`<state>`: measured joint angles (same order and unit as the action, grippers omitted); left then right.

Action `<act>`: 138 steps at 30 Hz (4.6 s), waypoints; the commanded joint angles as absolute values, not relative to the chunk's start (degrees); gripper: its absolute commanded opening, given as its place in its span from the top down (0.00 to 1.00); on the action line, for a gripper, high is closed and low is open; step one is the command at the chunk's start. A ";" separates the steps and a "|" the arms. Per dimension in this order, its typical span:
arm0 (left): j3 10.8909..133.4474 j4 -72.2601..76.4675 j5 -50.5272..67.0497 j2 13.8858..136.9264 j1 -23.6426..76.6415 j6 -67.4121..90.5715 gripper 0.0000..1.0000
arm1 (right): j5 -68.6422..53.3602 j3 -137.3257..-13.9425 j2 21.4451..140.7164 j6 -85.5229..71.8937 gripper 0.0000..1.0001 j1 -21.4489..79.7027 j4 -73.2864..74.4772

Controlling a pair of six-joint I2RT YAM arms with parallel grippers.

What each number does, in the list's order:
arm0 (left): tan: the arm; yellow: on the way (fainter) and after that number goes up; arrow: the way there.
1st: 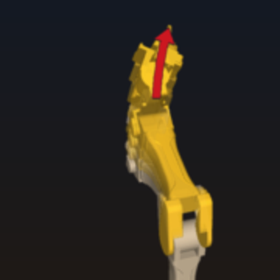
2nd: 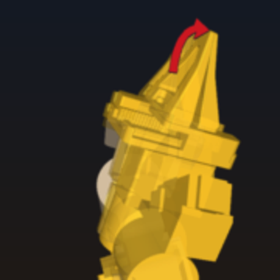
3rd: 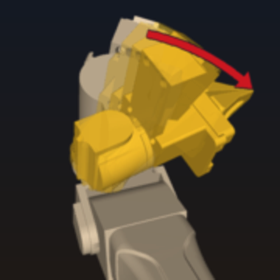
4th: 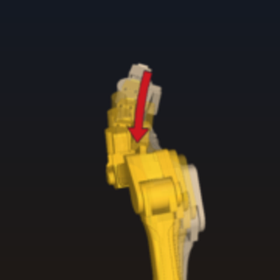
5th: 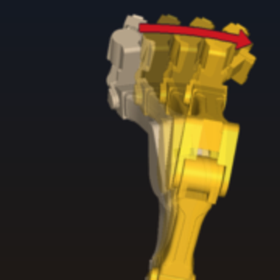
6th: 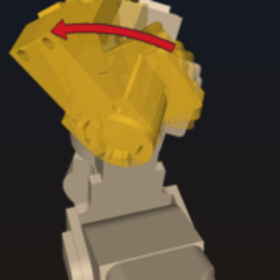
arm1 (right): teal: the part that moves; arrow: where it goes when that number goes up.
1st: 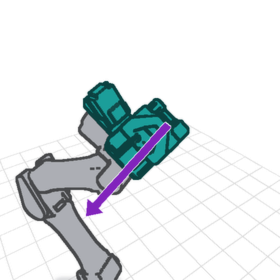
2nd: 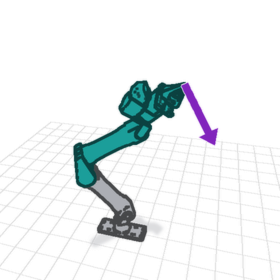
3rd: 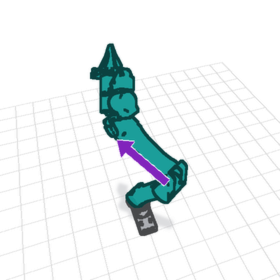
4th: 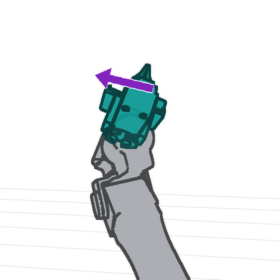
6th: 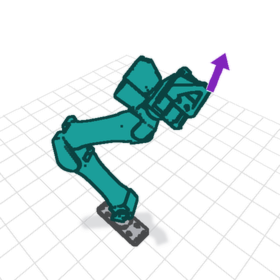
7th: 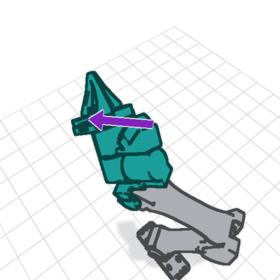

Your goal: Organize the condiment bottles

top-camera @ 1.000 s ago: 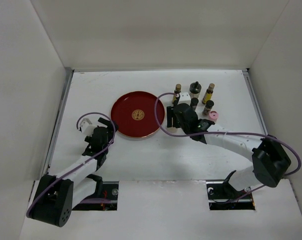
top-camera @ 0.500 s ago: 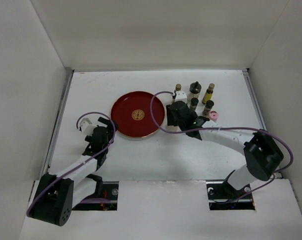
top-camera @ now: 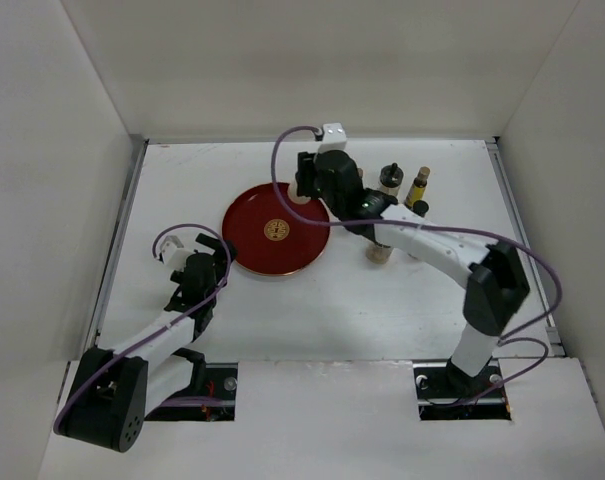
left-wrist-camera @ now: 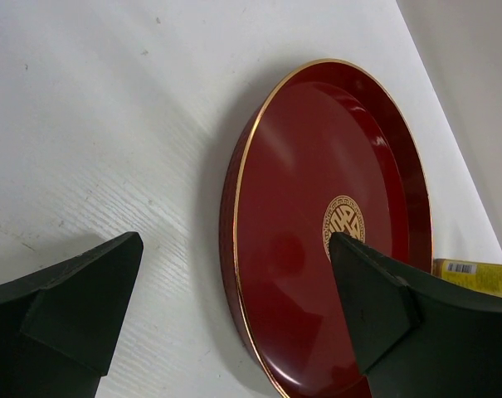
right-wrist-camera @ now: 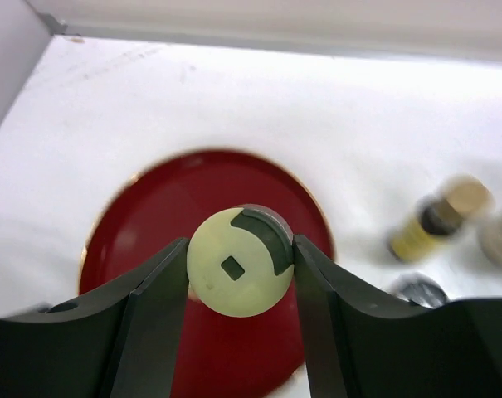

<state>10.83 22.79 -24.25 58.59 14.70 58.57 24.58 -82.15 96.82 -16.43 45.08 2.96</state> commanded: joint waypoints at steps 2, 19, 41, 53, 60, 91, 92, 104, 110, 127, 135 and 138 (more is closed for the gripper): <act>9.85 26.10 -23.91 57.13 14.02 58.89 0.00 | 20.22 -94.71 109.83 -14.94 0.57 44.87 0.78; 10.37 26.28 -23.29 57.30 14.28 58.45 0.00 | 20.47 -106.61 126.91 -14.94 0.54 43.20 -0.08; 10.46 26.63 -23.12 57.31 14.19 57.92 0.00 | 26.35 -73.17 92.42 -16.61 0.40 43.81 -14.85; 10.81 26.89 -22.68 57.30 15.16 58.10 0.00 | 46.41 -40.70 61.26 -25.31 0.35 26.07 1.13; 10.63 27.33 -23.11 57.57 15.42 57.66 0.00 | 42.10 -43.77 69.77 -25.57 0.18 24.13 3.69; 10.63 29.18 -22.85 60.12 16.04 58.01 0.00 | 43.51 -54.12 58.25 -19.08 0.60 36.05 -5.61; 10.63 29.27 -23.20 60.20 16.21 57.92 0.00 | 42.46 -55.97 60.71 -18.29 0.60 37.99 -7.10; 9.84 28.57 -23.02 57.48 15.51 57.57 0.00 | 29.27 -83.39 102.98 -16.53 0.63 46.10 -9.32; 10.02 29.00 -22.15 58.71 15.51 58.01 0.00 | 28.30 -88.41 112.23 -17.22 0.63 46.10 -6.68; 10.46 29.53 -22.15 61.08 15.77 58.27 0.00 | 24.88 -98.61 124.01 -20.82 0.62 44.51 -11.86; 10.28 29.53 -22.68 61.17 15.77 58.27 0.00 | 26.89 -98.70 124.01 -20.39 0.62 42.94 -10.72; 10.72 29.62 -21.89 62.05 15.95 58.45 0.00 | 27.42 -98.35 124.19 -20.13 0.61 42.14 -9.15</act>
<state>10.15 26.85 -22.00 61.60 15.79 58.33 25.71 -97.03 125.51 -19.90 43.55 -6.85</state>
